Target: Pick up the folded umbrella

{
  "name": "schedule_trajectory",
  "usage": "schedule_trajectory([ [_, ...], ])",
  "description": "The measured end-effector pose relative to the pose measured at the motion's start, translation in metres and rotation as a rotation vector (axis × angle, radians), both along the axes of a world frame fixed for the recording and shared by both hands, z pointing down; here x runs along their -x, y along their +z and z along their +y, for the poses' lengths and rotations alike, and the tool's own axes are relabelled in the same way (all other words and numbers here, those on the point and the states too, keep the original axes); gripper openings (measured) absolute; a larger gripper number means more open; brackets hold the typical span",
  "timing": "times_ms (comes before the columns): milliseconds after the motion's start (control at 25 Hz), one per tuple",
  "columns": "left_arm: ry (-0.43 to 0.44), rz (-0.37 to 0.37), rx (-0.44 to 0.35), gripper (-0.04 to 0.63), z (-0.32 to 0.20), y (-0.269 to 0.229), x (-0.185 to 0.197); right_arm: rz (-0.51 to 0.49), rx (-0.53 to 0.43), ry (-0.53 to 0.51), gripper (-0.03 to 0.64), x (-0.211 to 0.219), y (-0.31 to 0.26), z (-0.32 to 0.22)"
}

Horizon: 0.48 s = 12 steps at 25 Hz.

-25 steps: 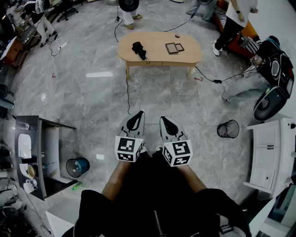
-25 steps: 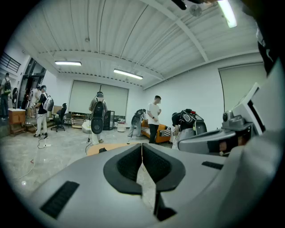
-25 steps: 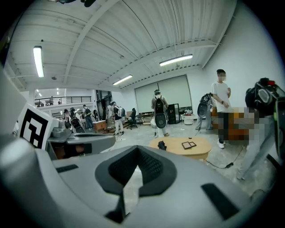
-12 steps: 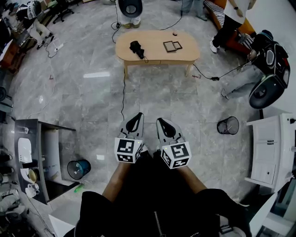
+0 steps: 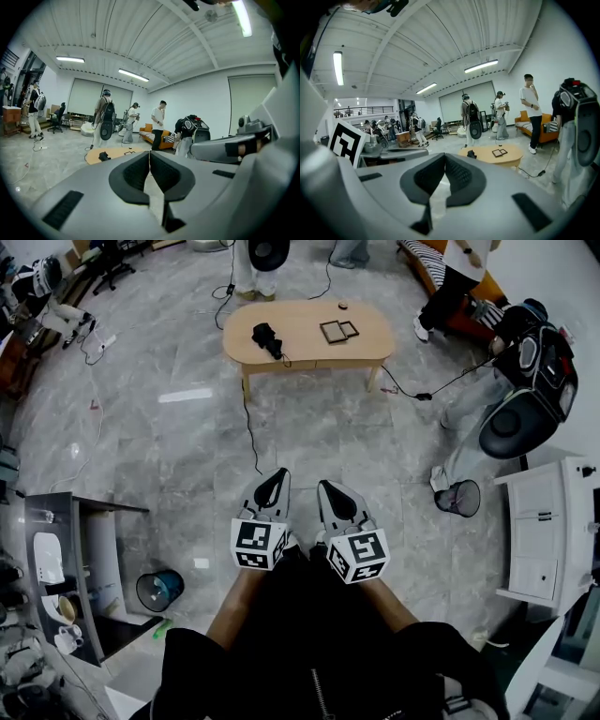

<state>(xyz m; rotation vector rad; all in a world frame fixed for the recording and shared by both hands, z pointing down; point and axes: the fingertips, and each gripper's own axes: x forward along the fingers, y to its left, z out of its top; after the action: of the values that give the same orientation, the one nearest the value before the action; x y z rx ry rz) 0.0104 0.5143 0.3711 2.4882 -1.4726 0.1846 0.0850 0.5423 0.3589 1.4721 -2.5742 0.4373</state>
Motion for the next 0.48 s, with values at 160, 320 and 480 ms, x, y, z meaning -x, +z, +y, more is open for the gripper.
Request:
schedule_trajectory([
  [160, 0.018, 0.001, 0.010, 0.015, 0.002, 0.002, 0.001, 0.015, 0.004, 0.017, 0.011, 0.003, 0.003, 0.004],
  [320, 0.037, 0.005, 0.022, 0.015, 0.006, 0.005, -0.002, 0.022, 0.018, 0.021, 0.011, 0.004, 0.006, 0.010],
  [480, 0.046, 0.004, 0.034, 0.015, 0.008, 0.009, -0.005, 0.017, 0.034, 0.027, 0.011, 0.004, 0.010, 0.012],
])
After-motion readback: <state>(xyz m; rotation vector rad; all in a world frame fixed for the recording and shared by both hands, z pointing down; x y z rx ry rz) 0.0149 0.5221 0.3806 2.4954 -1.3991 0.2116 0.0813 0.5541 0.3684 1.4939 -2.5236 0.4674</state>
